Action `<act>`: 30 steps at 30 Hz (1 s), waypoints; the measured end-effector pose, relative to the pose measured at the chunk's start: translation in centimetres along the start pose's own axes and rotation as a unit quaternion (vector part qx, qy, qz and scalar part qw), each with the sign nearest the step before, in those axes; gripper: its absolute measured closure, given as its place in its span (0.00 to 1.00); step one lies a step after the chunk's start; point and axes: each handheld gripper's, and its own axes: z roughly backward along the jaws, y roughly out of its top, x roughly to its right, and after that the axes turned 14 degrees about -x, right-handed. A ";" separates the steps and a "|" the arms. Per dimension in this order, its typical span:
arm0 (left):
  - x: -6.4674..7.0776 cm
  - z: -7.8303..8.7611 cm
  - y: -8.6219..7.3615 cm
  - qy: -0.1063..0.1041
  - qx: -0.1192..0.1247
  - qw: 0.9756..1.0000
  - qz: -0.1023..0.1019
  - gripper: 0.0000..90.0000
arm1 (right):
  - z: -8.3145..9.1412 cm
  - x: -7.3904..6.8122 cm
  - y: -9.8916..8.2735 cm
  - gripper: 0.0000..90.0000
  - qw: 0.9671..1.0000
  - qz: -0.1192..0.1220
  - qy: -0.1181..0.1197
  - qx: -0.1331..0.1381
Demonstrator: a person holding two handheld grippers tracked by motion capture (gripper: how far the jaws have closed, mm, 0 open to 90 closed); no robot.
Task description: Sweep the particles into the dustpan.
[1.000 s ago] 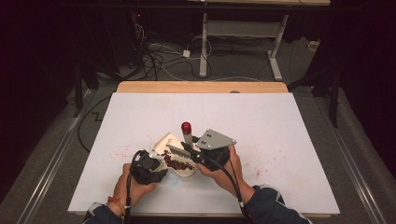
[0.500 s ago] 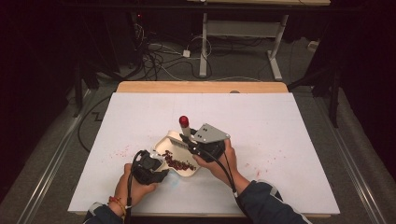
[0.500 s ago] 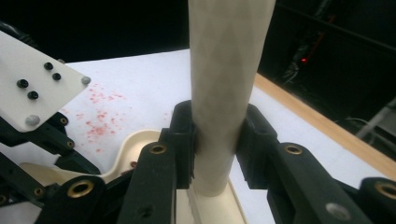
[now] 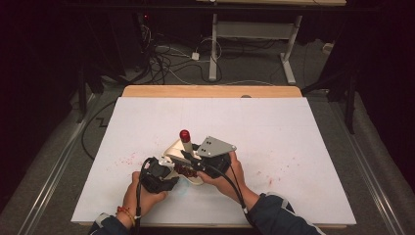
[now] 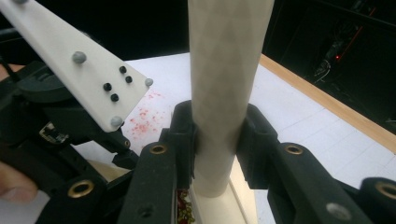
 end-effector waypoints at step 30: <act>-1.0 0.2 -0.3 0.017 0.008 1.000 0.017 0.71 | 3.8 1.1 -1.0 0.78 0.999 -0.007 0.024 -0.049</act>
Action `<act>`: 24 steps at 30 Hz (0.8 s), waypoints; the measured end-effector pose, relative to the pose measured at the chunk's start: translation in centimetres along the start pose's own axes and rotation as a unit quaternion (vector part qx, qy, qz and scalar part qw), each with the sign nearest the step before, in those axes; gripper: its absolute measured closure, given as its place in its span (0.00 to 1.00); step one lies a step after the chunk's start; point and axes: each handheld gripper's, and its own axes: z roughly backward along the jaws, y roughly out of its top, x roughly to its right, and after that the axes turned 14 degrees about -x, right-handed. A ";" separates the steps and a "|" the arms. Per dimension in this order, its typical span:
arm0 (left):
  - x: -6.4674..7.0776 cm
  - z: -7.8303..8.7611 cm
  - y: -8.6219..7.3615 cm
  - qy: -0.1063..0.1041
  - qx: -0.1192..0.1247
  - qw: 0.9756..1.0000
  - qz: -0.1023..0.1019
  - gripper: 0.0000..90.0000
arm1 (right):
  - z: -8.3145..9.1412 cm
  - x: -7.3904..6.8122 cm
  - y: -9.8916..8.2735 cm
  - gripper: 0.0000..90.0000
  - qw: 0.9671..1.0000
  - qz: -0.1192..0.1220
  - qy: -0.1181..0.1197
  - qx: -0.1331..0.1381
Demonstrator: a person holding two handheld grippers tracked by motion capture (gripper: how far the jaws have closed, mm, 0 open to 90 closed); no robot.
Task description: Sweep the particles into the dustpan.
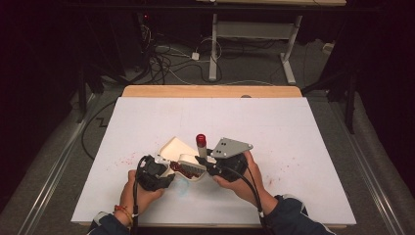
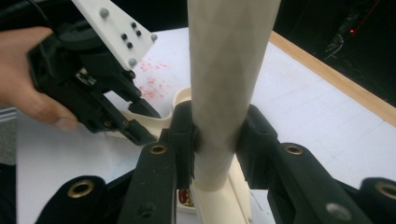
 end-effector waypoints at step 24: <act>-1.2 0.2 -0.6 -0.002 0.013 1.000 0.015 0.71 | 4.2 3.6 -1.2 0.78 0.998 -0.032 -0.042 0.042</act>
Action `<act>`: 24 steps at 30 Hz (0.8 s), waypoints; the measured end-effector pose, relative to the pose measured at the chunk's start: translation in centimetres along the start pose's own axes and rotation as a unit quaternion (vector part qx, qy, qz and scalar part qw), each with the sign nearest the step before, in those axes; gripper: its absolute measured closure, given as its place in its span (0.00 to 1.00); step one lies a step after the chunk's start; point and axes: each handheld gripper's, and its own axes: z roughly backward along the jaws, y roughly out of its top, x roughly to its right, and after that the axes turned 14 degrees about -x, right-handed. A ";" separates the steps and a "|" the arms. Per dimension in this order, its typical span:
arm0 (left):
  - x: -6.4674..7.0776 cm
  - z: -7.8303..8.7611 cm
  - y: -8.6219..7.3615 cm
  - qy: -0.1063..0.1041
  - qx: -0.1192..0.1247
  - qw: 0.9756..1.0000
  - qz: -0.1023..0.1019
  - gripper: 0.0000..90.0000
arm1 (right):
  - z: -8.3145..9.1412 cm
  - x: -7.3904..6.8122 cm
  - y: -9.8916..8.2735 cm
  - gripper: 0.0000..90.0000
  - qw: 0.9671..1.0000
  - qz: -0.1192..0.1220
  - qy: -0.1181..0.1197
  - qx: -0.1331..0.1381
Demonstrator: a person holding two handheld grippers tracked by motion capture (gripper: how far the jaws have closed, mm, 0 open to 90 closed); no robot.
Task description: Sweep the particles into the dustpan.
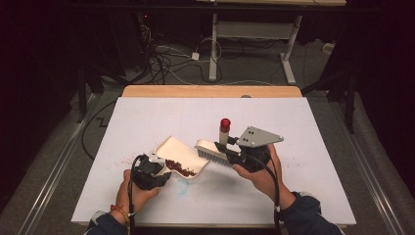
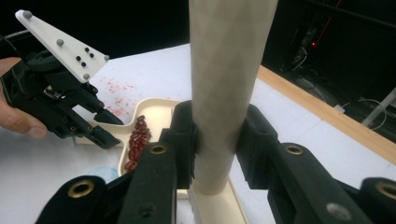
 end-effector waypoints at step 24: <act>-1.2 0.4 -0.7 0.006 0.014 1.000 0.004 0.71 | 4.5 4.4 -5.2 0.78 0.999 -0.021 -0.036 -0.021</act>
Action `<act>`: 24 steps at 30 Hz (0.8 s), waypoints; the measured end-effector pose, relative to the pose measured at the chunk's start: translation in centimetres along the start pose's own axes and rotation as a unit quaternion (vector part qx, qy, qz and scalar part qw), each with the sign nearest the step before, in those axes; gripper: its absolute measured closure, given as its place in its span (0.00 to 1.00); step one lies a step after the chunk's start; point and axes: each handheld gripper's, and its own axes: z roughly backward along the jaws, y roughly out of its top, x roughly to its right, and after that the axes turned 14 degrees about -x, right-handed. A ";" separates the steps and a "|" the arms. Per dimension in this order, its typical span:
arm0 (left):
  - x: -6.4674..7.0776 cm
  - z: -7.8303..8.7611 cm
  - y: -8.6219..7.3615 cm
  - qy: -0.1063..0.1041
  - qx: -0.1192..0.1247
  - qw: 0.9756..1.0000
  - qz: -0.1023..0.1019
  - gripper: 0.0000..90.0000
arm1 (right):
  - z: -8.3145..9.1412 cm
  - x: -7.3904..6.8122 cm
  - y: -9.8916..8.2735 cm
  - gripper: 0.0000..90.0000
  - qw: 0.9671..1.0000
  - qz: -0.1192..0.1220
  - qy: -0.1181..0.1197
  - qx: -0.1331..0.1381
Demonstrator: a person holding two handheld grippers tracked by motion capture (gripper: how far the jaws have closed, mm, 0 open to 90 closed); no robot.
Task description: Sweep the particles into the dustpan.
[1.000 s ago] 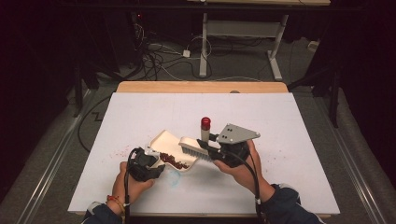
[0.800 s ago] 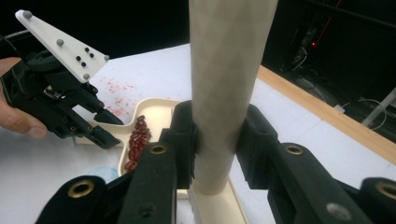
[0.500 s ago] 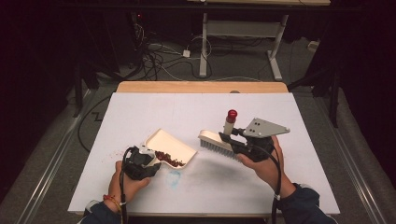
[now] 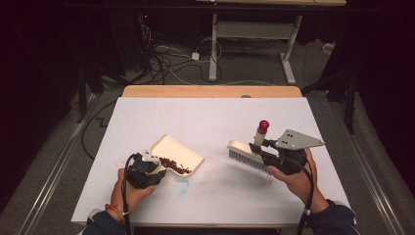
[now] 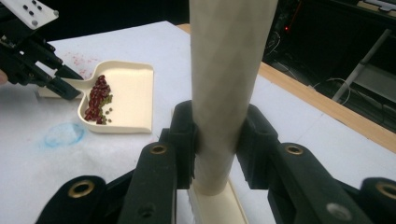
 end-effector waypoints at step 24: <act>-1.3 0.1 -2.2 0.028 0.015 0.998 0.052 0.71 | 3.9 1.6 -4.3 0.78 0.999 0.014 0.031 -0.025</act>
